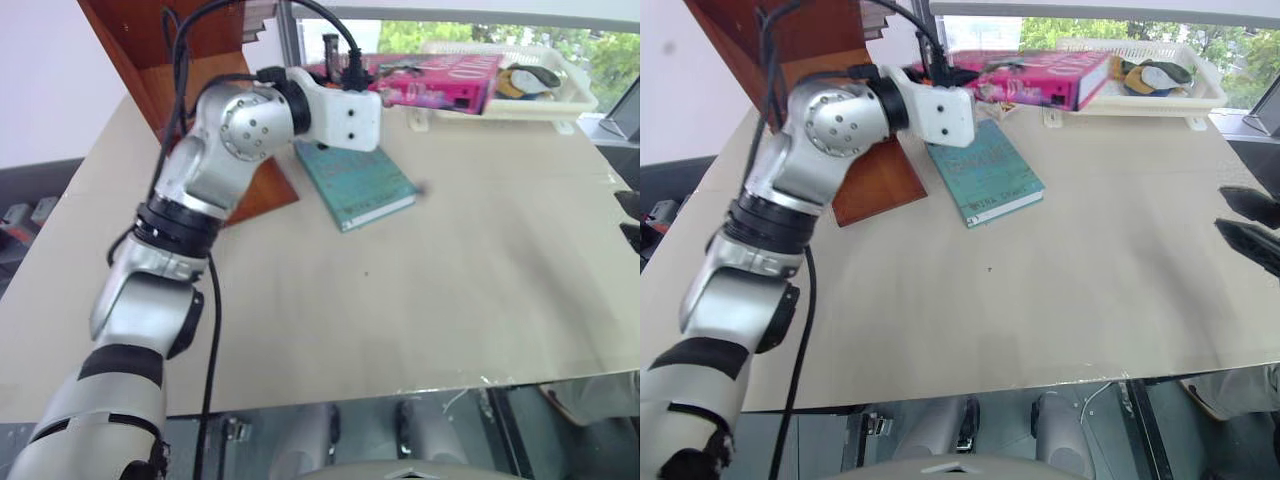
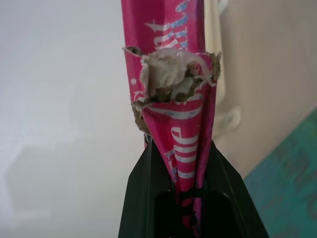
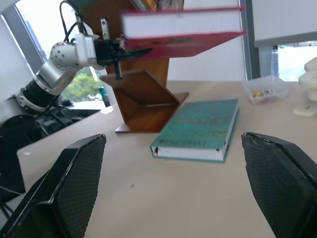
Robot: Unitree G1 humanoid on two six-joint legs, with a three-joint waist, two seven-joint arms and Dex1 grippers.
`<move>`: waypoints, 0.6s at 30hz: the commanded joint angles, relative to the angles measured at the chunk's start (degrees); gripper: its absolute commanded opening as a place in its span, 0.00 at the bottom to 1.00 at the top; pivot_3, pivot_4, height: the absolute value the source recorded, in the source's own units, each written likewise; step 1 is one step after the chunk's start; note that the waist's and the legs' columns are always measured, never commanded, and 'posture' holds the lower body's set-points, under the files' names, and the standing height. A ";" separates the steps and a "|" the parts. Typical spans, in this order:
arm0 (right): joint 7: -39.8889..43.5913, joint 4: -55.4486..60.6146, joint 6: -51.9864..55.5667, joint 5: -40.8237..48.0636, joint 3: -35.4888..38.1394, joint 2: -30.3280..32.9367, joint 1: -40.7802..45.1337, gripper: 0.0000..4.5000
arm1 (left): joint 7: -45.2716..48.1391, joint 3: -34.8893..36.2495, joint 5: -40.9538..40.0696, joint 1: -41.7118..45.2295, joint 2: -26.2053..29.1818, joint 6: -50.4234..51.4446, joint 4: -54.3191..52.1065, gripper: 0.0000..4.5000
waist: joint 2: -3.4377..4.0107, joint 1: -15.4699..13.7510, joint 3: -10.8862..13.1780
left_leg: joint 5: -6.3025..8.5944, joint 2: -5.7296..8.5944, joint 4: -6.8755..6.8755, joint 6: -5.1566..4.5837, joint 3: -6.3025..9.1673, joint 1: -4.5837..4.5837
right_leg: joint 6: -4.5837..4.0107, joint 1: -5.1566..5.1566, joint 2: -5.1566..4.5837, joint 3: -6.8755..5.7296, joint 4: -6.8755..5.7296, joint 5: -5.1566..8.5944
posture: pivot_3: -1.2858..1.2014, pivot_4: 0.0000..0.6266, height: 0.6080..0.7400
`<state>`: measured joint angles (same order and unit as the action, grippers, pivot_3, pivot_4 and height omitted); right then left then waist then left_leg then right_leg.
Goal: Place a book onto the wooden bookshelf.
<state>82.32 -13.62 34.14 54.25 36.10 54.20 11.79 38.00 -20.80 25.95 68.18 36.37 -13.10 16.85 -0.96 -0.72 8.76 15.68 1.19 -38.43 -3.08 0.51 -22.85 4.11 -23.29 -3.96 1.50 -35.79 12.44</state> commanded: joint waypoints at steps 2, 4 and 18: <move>5.65 -7.88 -0.95 -1.58 -3.00 1.93 7.69 1.00 | 0.96 0.46 2.96 5.69 1.91 -2.44 3.25 0.00 | -0.01 0.02 0.05 | 0.00 0.00 -0.03 -0.01 0.00 0.01 | 0.00 0.02 0.00 -0.01 -0.02 0.00 | 0.52 0.24 1.00; 7.24 -11.54 -1.80 -2.95 -4.60 2.12 11.65 1.00 | 3.68 0.27 3.38 7.20 2.90 -1.98 4.98 0.00 | -0.01 0.06 0.07 | 0.00 0.01 -0.03 -0.01 -0.04 0.01 | 0.01 0.01 -0.01 0.00 -0.02 0.00 | 0.52 0.24 1.00; 10.18 -19.67 -2.64 -1.20 -11.17 2.69 19.72 1.00 | 10.62 0.24 9.98 12.43 8.29 3.83 10.64 0.00 | 0.03 0.10 0.18 | 0.02 0.05 -0.03 -0.03 -0.05 -0.19 | 0.12 -0.09 -0.03 -0.01 -0.04 0.08 | 0.52 0.24 1.00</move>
<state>88.37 -33.58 31.19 51.09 24.34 55.20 30.66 48.09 -22.63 34.75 77.83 43.07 -11.85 28.85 -0.94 -0.62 8.94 15.70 1.24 -38.45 -3.12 0.46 -23.04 4.23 -23.39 -3.99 1.49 -35.84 12.51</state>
